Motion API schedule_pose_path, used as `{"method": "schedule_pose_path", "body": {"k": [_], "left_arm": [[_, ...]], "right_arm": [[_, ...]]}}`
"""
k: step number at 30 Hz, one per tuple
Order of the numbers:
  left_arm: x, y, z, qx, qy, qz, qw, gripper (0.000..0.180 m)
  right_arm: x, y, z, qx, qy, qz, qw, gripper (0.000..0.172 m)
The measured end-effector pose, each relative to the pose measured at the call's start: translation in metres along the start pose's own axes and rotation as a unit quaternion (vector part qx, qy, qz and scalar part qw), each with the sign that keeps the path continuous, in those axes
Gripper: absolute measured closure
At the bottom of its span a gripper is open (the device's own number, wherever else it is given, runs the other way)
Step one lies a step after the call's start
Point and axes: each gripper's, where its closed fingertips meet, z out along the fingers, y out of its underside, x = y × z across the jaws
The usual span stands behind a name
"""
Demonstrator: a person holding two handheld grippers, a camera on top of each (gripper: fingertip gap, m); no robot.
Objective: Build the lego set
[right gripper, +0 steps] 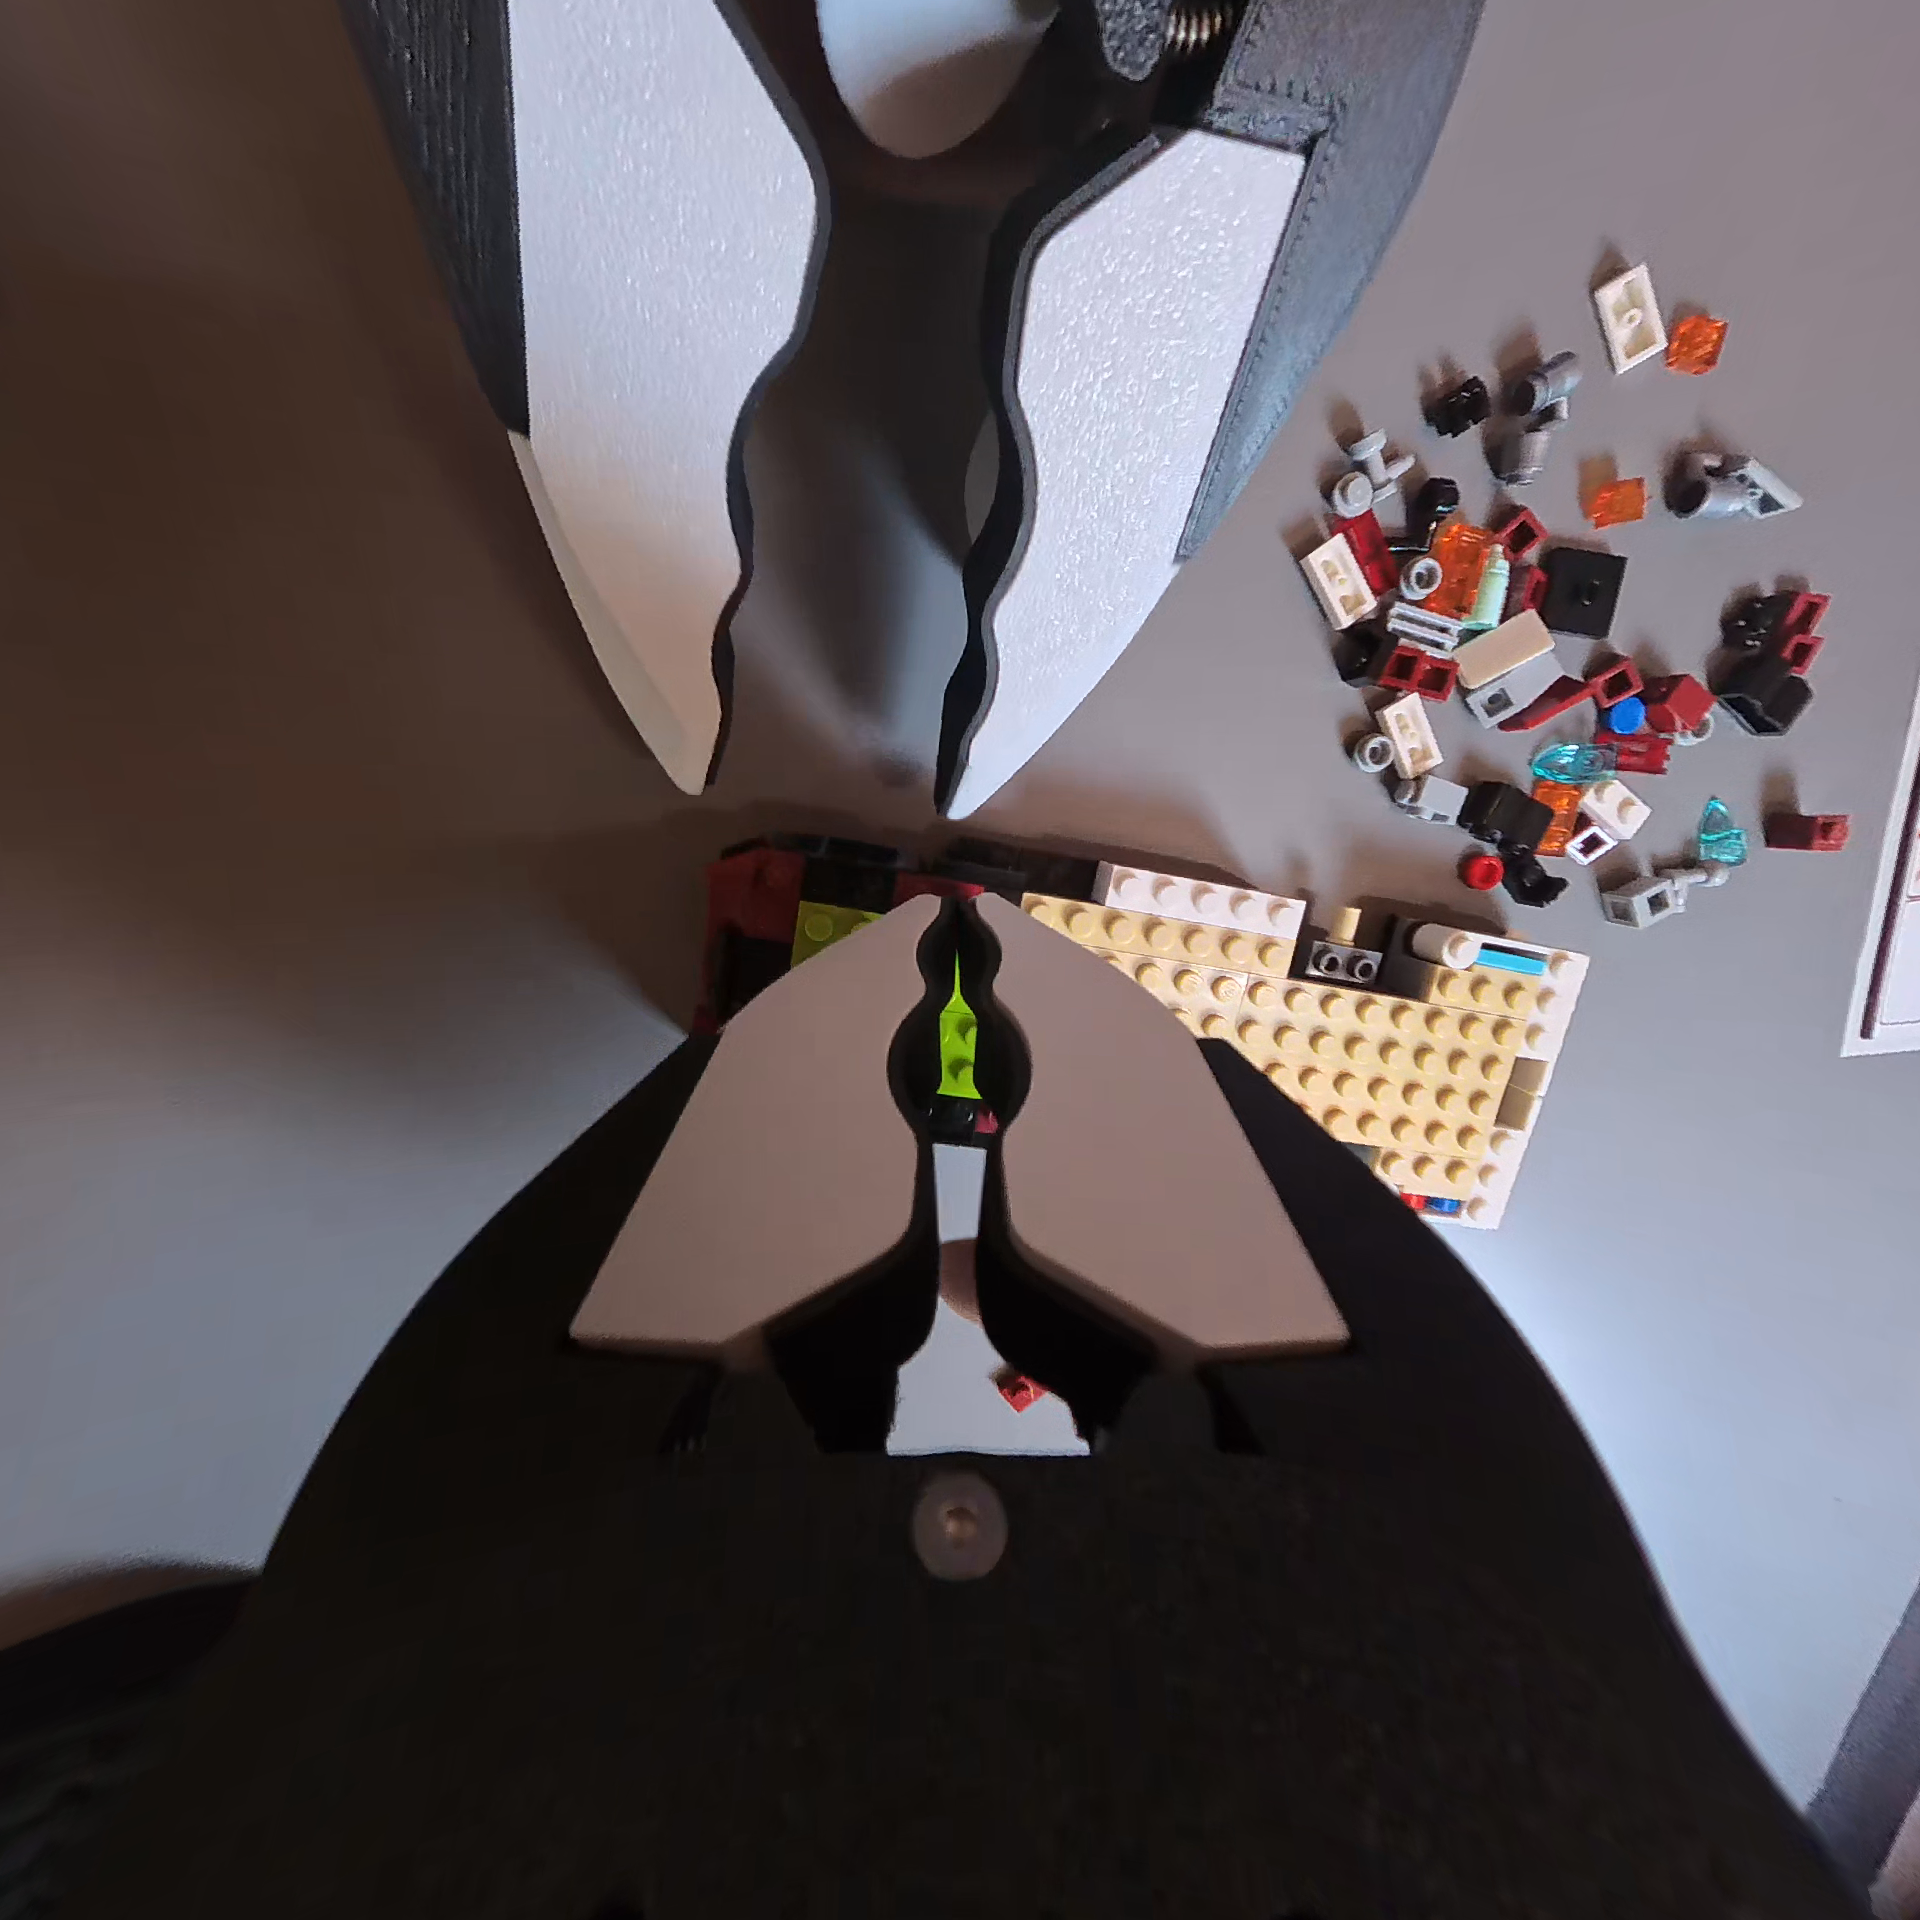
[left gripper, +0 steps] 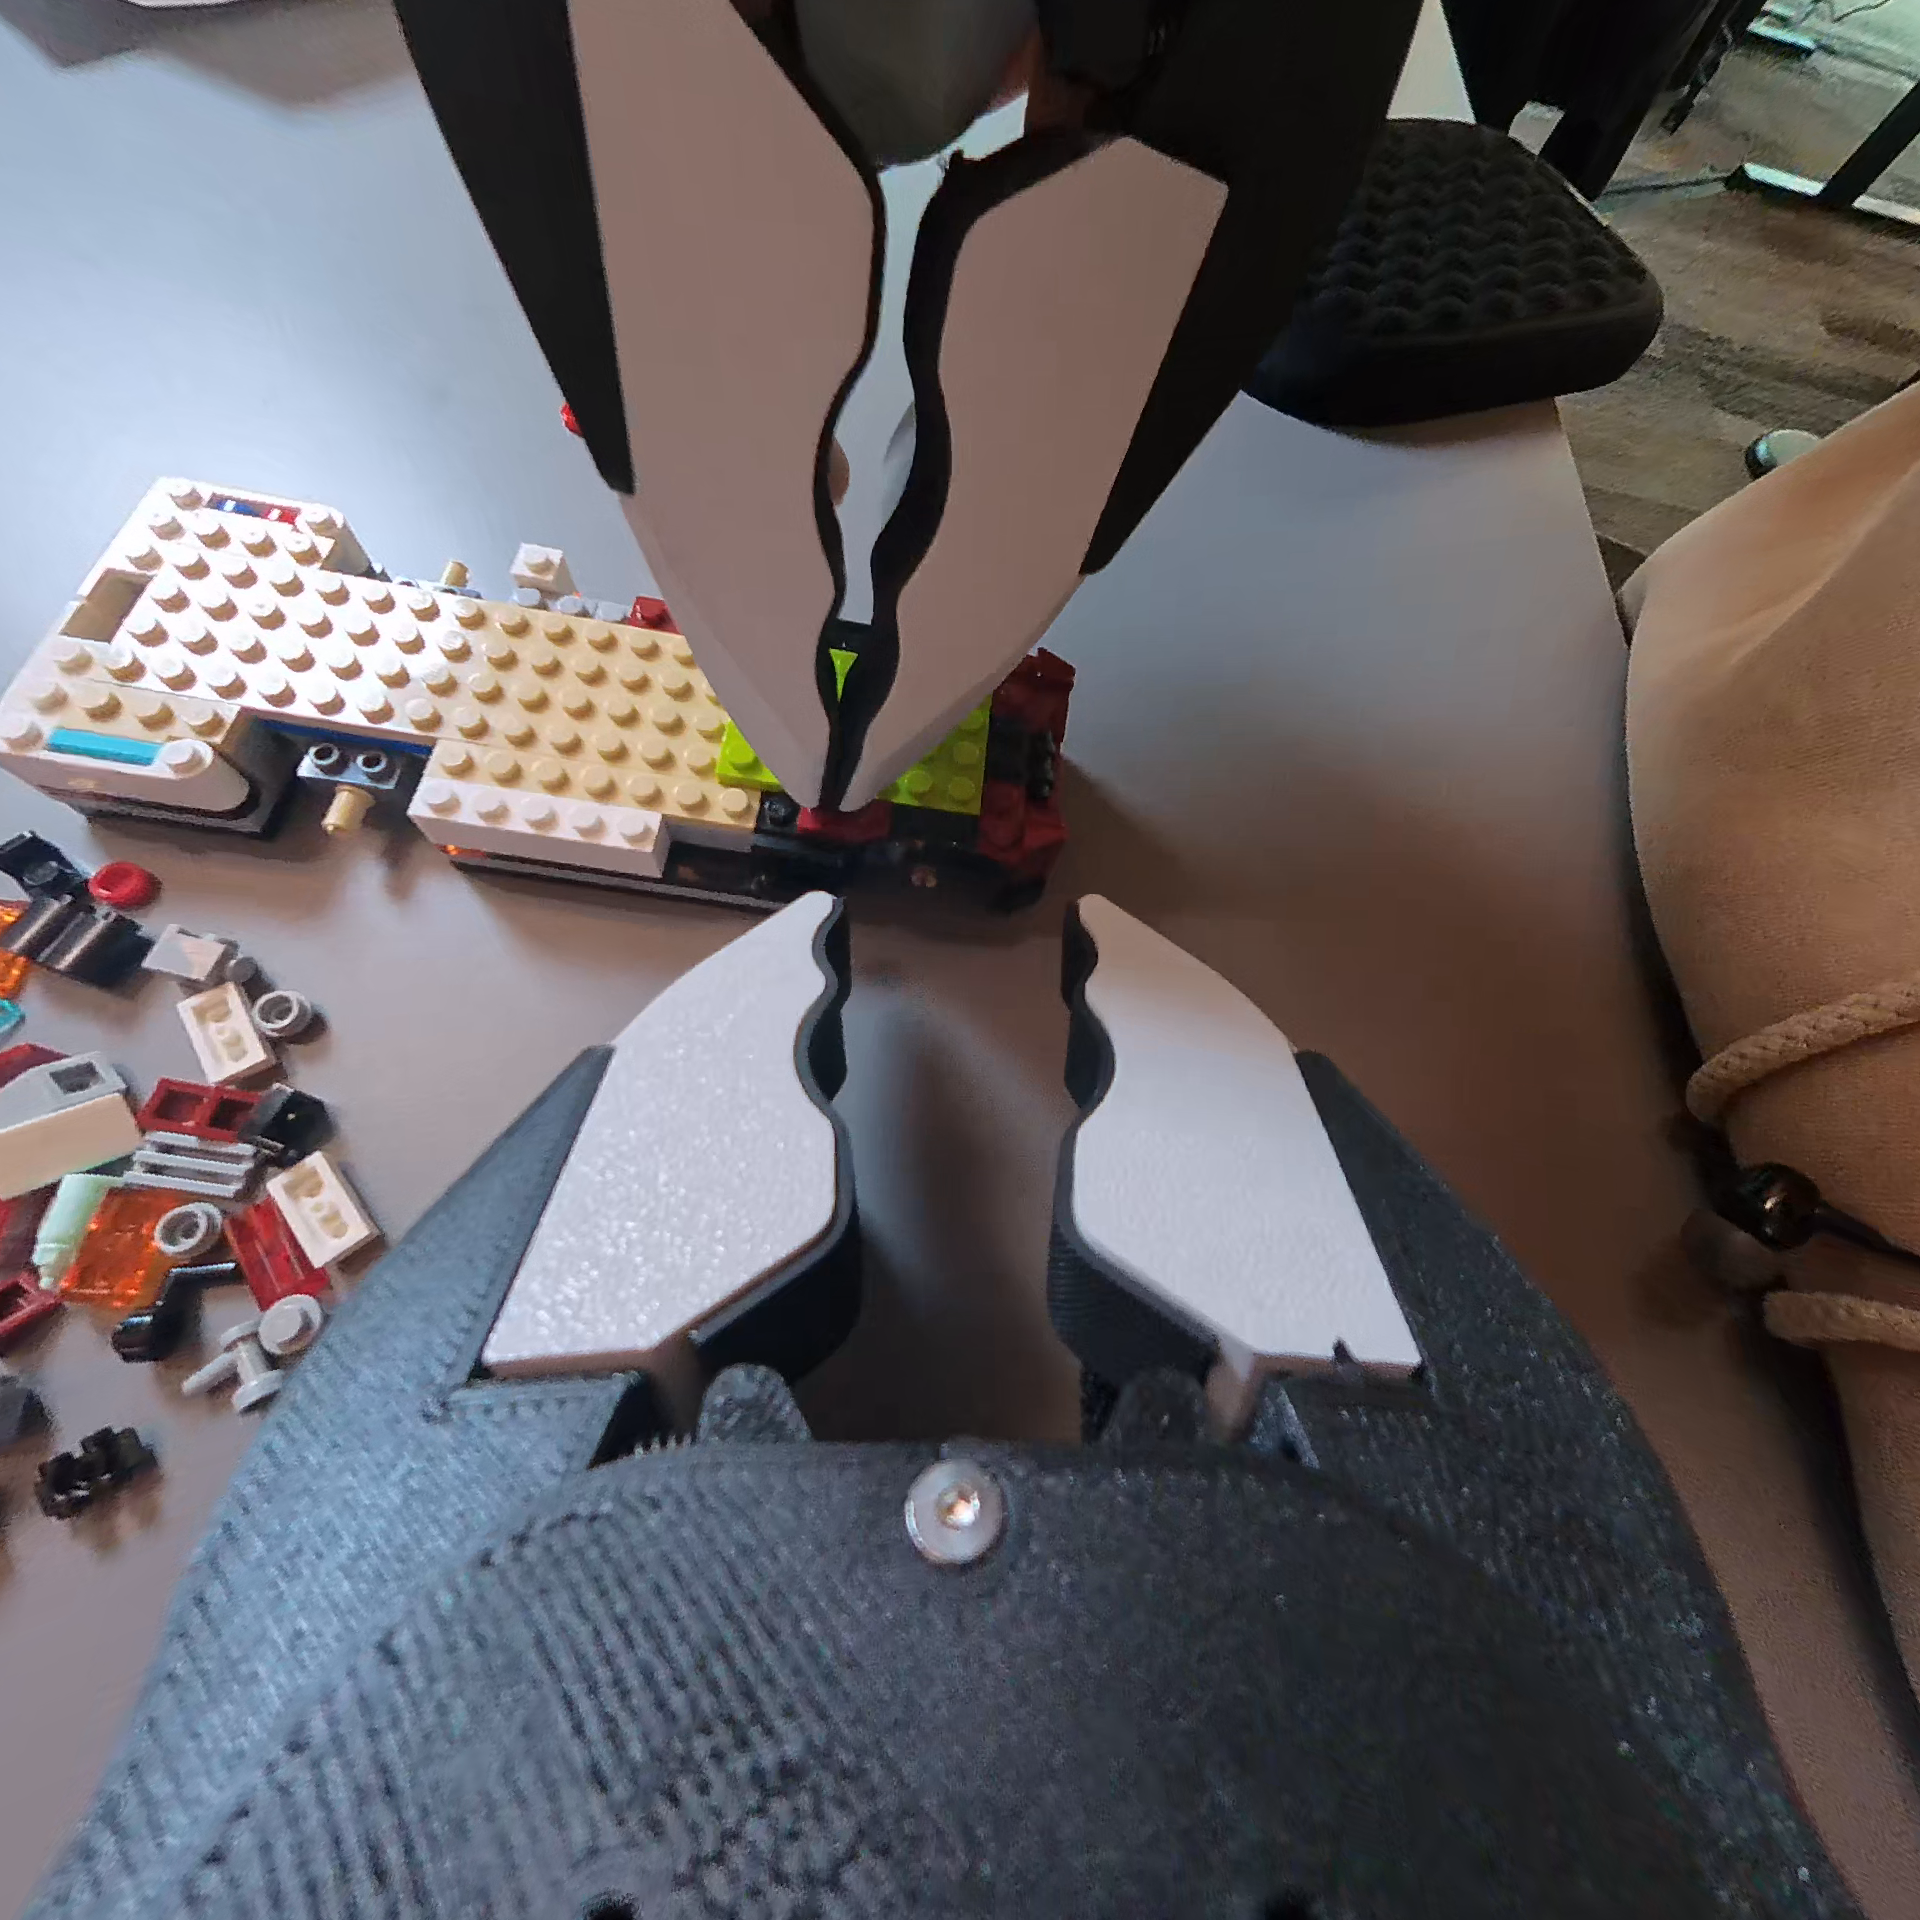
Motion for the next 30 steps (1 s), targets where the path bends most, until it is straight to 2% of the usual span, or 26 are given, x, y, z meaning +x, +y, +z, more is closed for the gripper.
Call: {"method": "schedule_pose_path", "body": {"k": [5, 9, 13, 14, 15, 19, 24, 27, 30], "left_arm": [[0.002, 0.000, 0.001, -0.002, 0.005, 0.001, 1.000, 0.141], [0.003, 0.001, -0.006, -0.015, 0.007, 0.019, 1.000, 0.140], [0.015, 0.013, -0.032, -0.072, 0.042, 0.065, 0.994, 0.143], [0.020, 0.016, -0.039, -0.083, 0.051, 0.077, 0.992, 0.145], [0.023, 0.019, -0.044, -0.092, 0.056, 0.086, 0.990, 0.147], [0.034, 0.032, -0.045, -0.126, 0.061, 0.107, 0.984, 0.155], [0.037, 0.051, -0.035, -0.191, 0.053, 0.133, 0.971, 0.161], [0.034, 0.050, -0.032, -0.192, 0.046, 0.129, 0.972, 0.172], [0.032, 0.049, -0.031, -0.191, 0.041, 0.128, 0.972, 0.172]], "right_arm": [[0.000, -0.001, 0.001, -0.028, 0.002, -0.020, 0.999, 0.171], [0.000, -0.003, 0.001, -0.021, 0.012, -0.014, 1.000, 0.171], [0.004, -0.006, -0.005, 0.049, 0.027, 0.049, 0.997, 0.171], [0.006, -0.011, -0.014, 0.085, 0.036, 0.069, 0.993, 0.169], [0.006, -0.015, -0.025, 0.123, 0.036, 0.092, 0.987, 0.159], [-0.007, -0.012, -0.049, 0.209, 0.037, 0.140, 0.967, 0.158], [-0.042, 0.001, -0.039, 0.226, 0.026, 0.145, 0.963, 0.158], [-0.051, 0.004, -0.038, 0.234, 0.024, 0.153, 0.960, 0.158], [-0.054, 0.007, -0.037, 0.236, 0.027, 0.155, 0.959, 0.158]]}}
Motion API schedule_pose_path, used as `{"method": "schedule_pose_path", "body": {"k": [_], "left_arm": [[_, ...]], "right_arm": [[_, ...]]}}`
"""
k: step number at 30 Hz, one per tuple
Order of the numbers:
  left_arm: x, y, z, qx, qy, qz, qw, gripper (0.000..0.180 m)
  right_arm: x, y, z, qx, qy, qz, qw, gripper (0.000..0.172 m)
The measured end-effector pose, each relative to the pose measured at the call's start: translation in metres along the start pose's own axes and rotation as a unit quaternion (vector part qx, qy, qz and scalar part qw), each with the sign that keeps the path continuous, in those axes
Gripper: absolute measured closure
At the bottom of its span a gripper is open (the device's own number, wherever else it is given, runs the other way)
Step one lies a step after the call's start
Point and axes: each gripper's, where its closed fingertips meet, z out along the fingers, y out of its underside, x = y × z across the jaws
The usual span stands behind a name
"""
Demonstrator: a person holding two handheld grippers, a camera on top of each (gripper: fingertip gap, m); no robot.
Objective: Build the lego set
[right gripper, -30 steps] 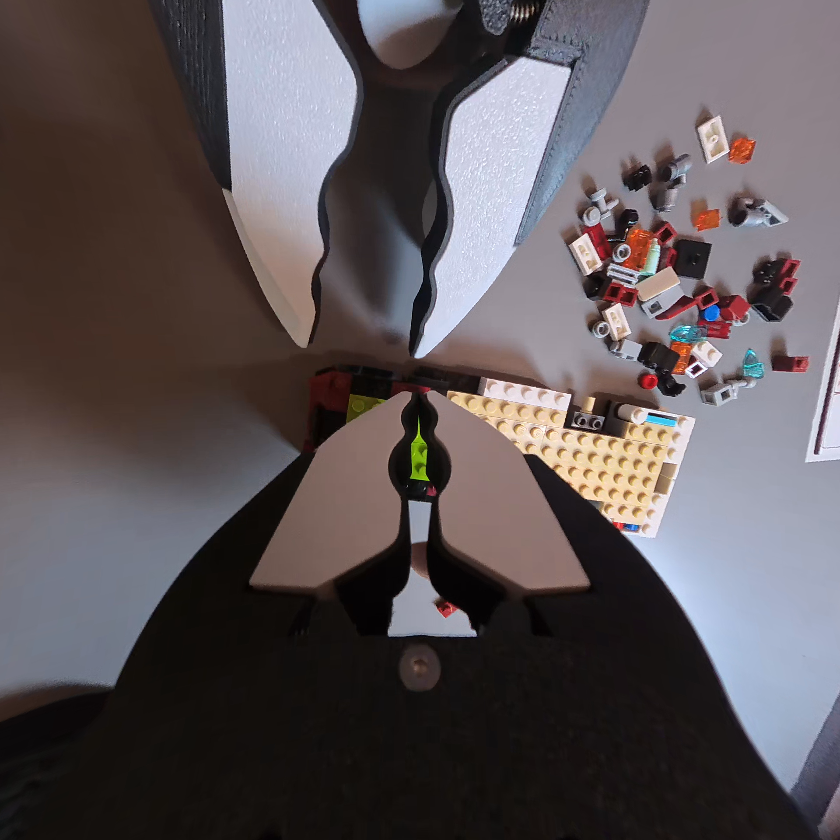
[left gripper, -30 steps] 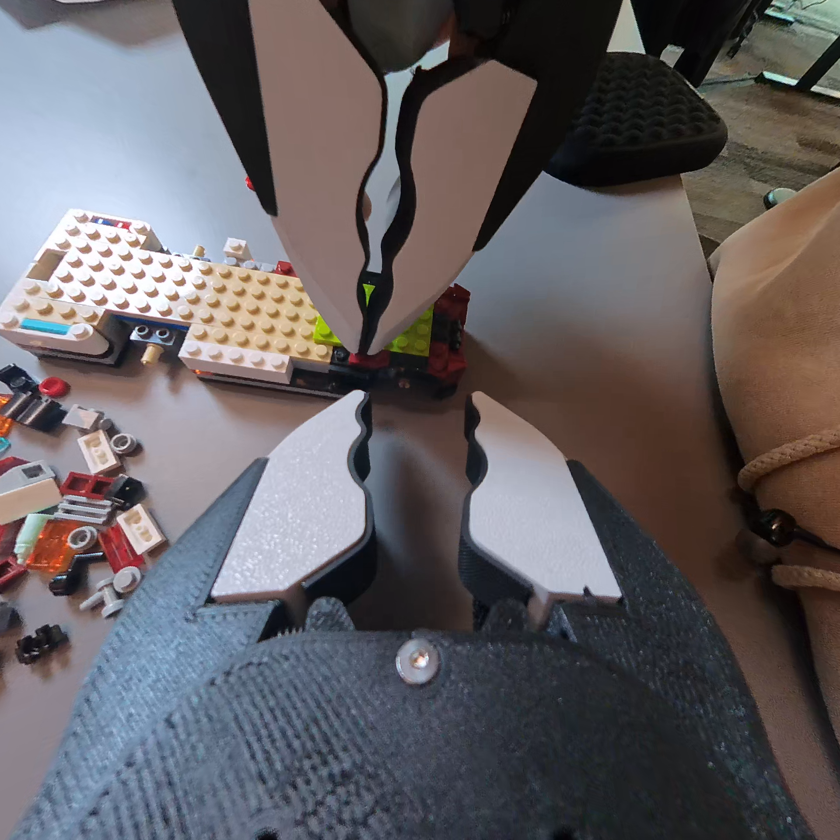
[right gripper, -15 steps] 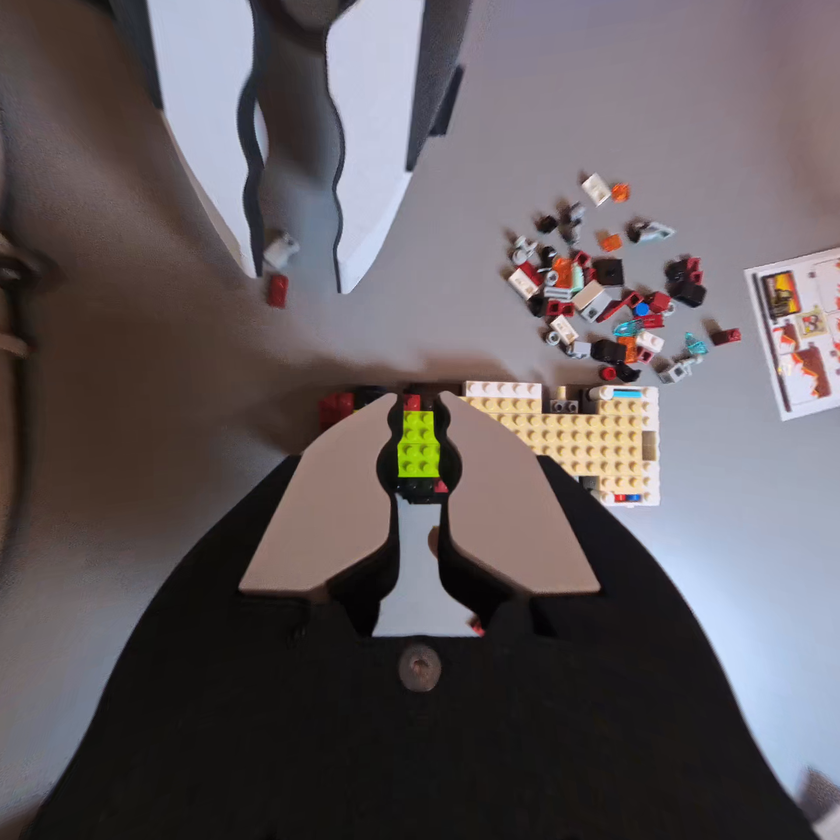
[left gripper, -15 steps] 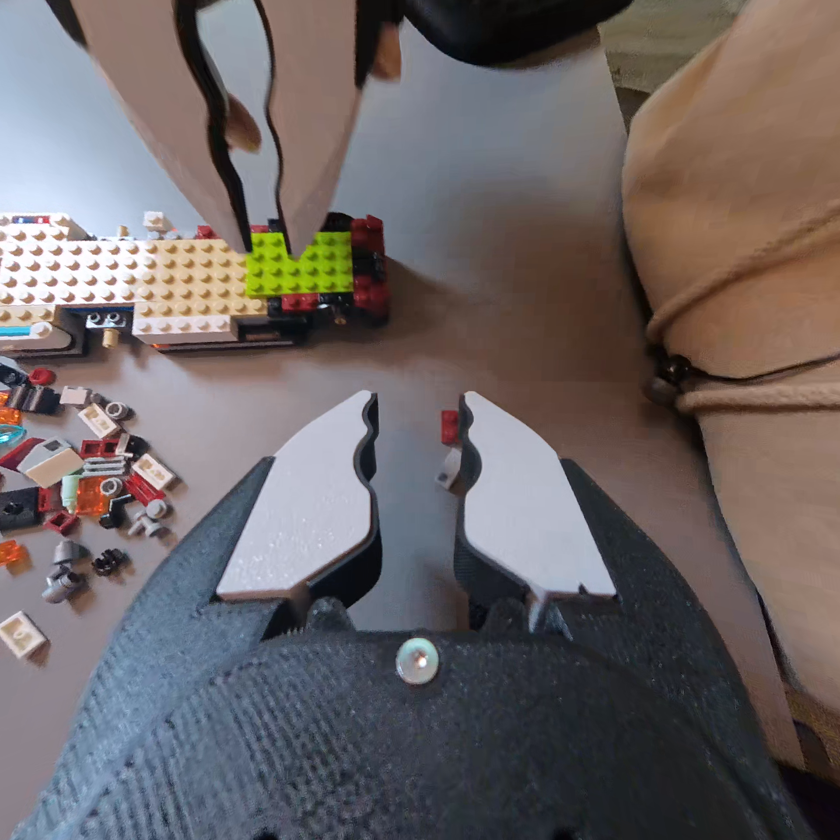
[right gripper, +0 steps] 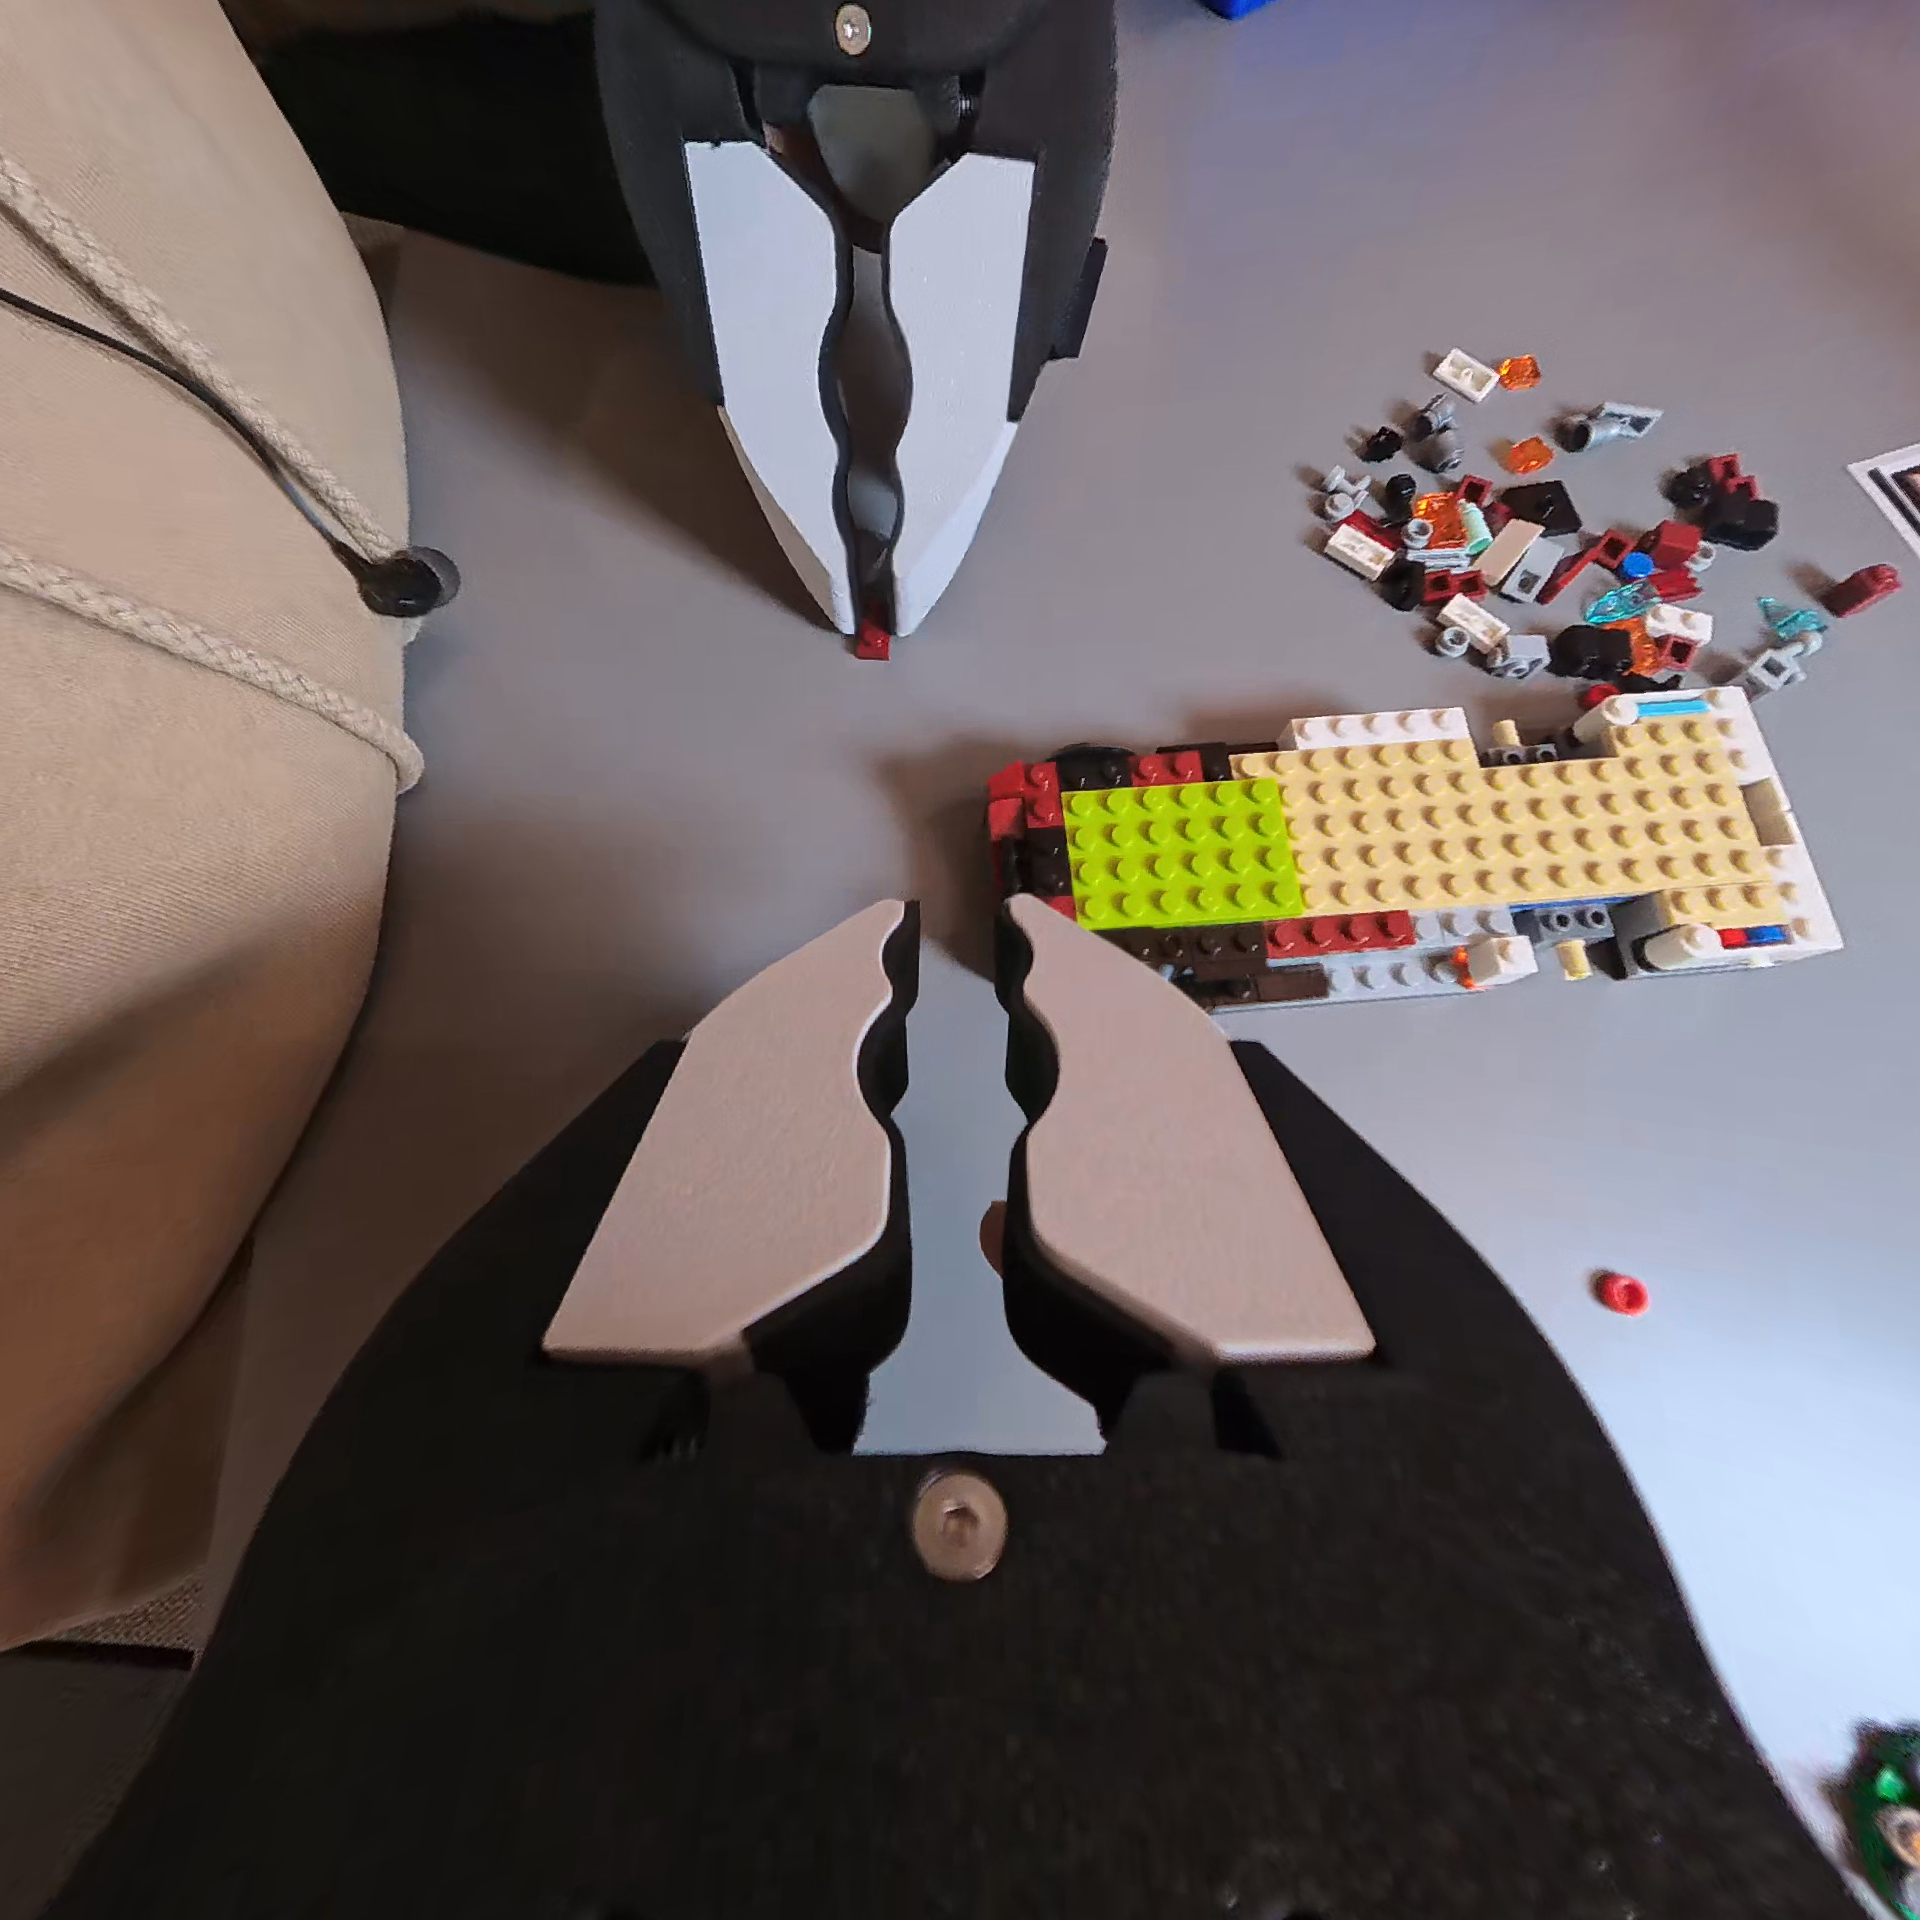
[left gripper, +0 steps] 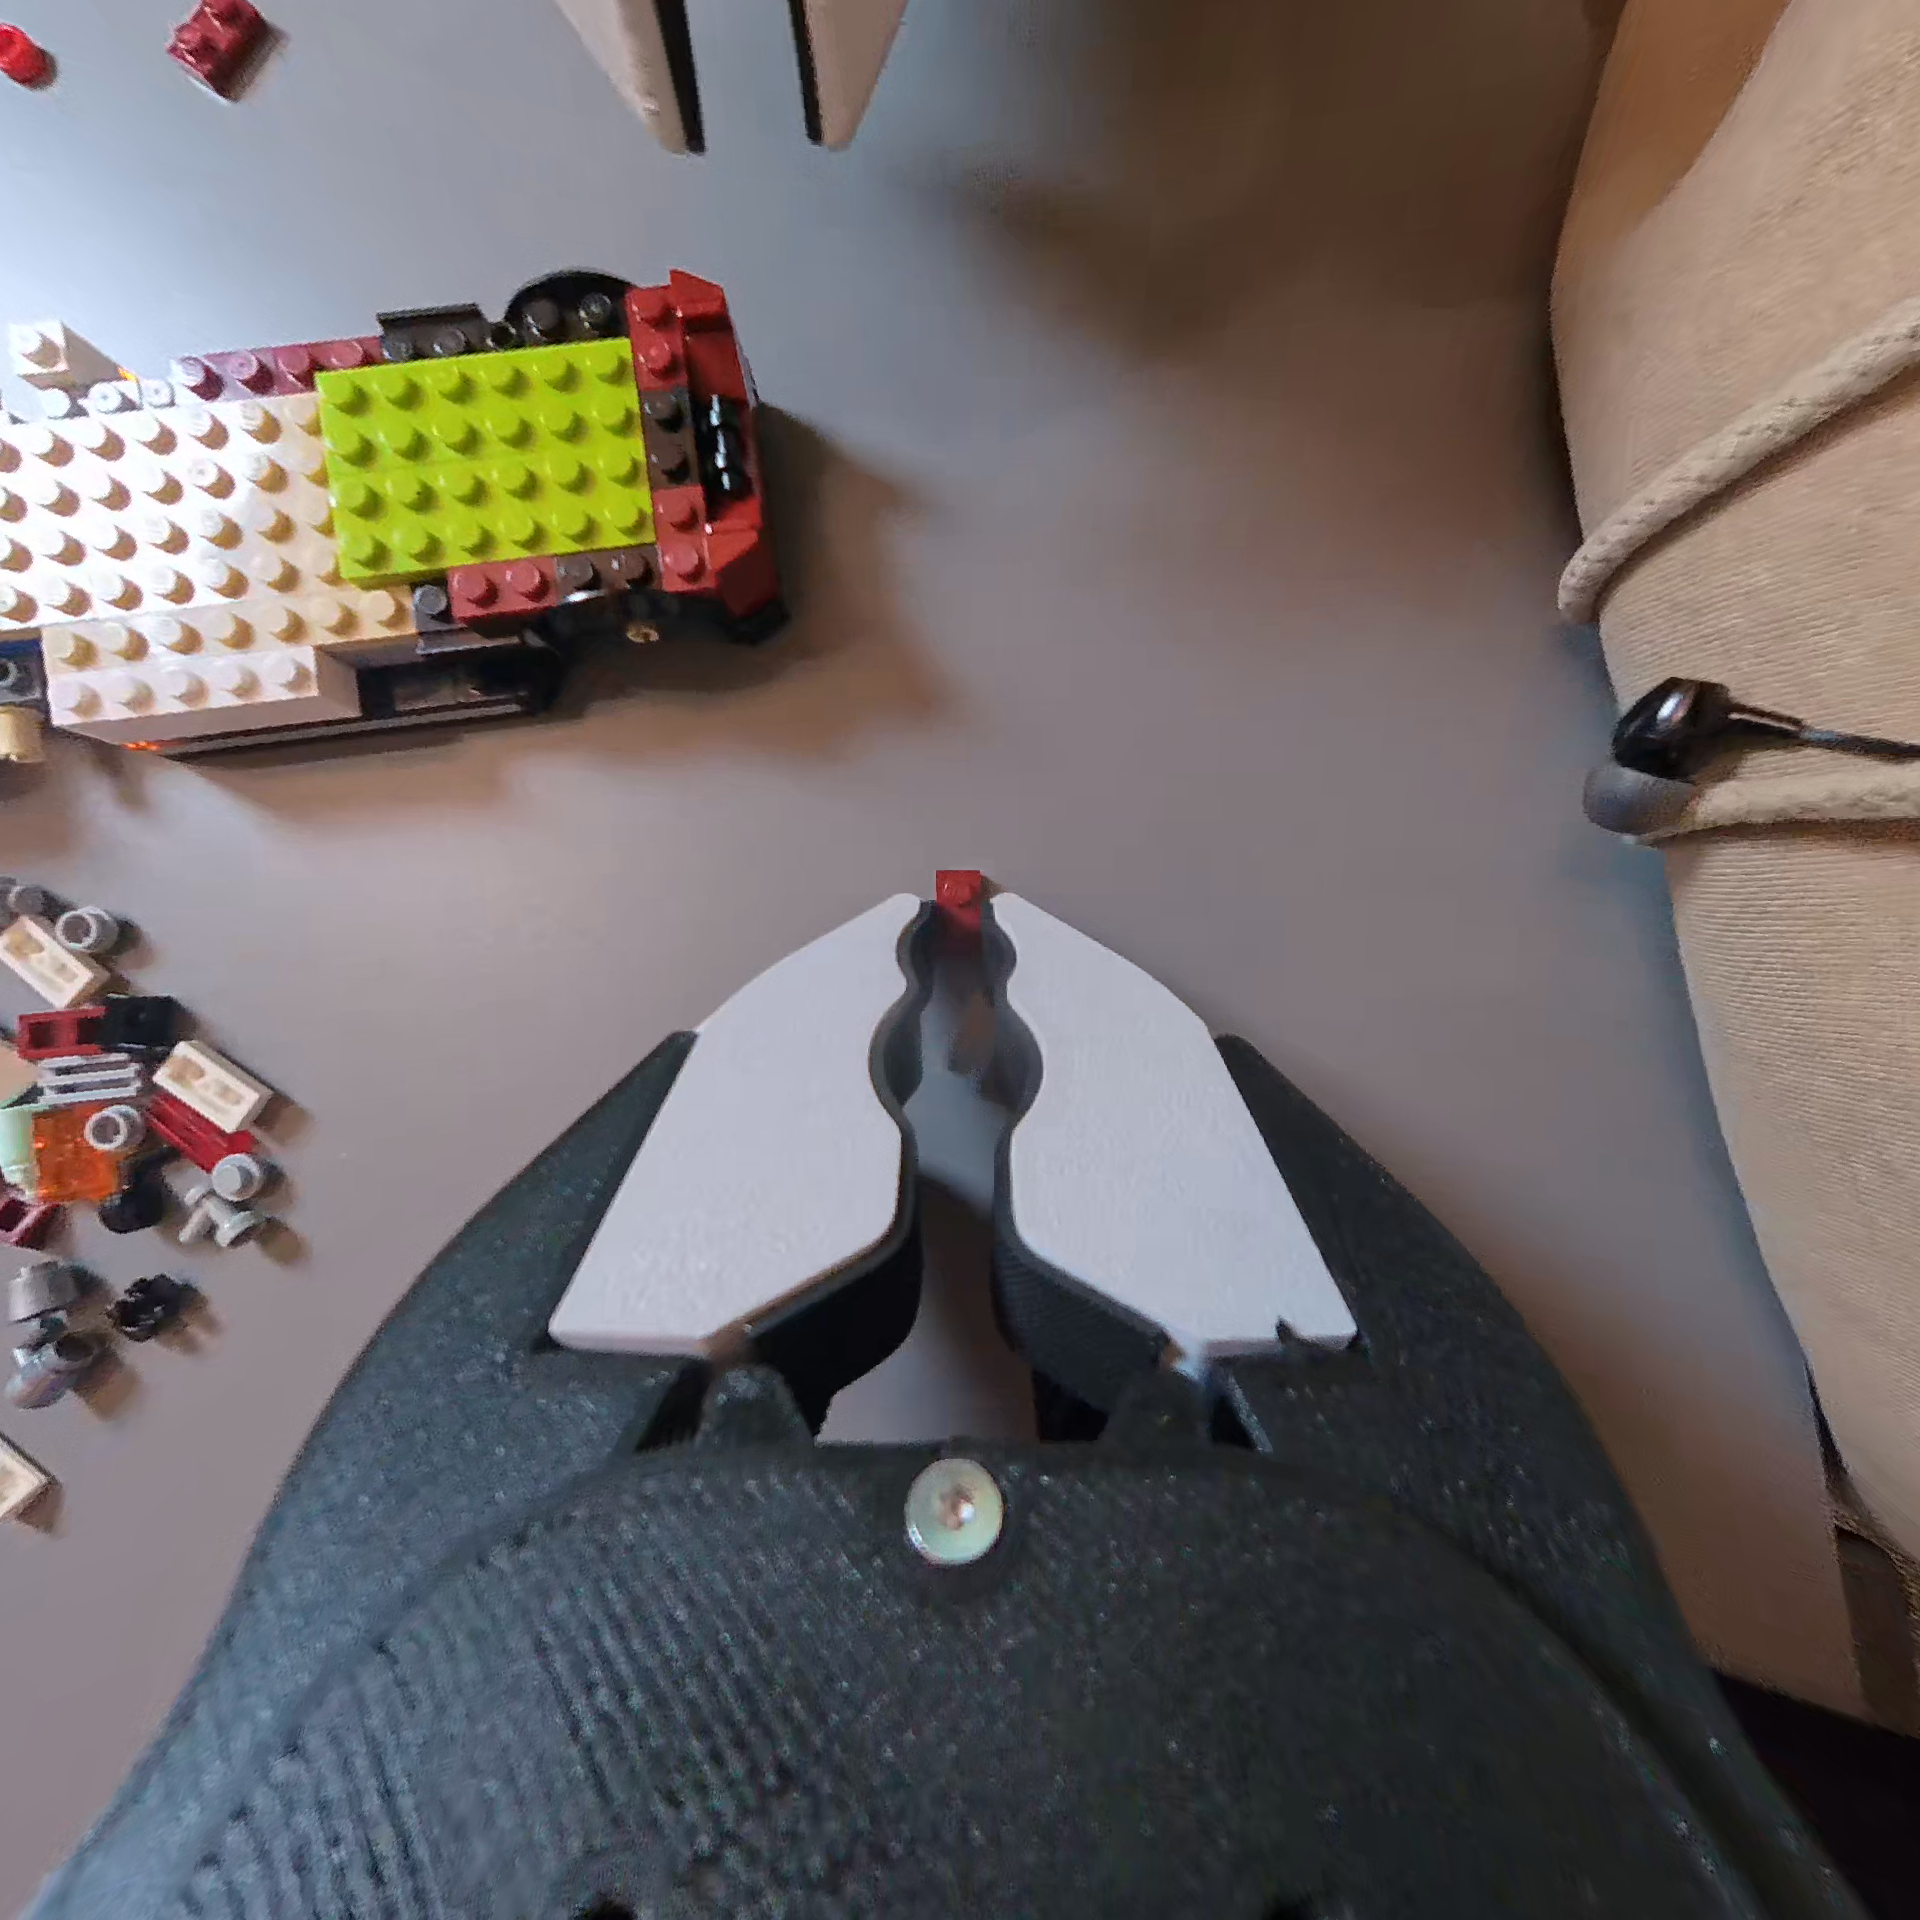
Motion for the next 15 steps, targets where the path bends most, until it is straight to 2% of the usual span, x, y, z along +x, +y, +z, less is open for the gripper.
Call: {"method": "schedule_pose_path", "body": {"k": [4, 8, 11, 15], "left_arm": [[-0.023, -0.011, -0.007, 0.045, -0.045, -0.021, 0.998, 0.172], [-0.064, -0.030, -0.023, 0.104, -0.103, -0.071, 0.987, 0.172], [-0.081, -0.043, -0.023, 0.131, -0.093, -0.114, 0.980, 0.172], [-0.095, -0.050, -0.012, 0.134, -0.080, -0.152, 0.976, 0.172]], "right_arm": [[0.002, 0.000, 0.000, 0.008, 0.001, -0.001, 1.000, 0.159], [0.013, -0.002, -0.002, 0.016, 0.012, -0.006, 1.000, 0.159], [0.023, -0.006, -0.001, 0.014, 0.023, -0.017, 0.999, 0.159], [0.041, -0.007, 0.005, 0.000, 0.048, -0.027, 0.998, 0.159]]}}
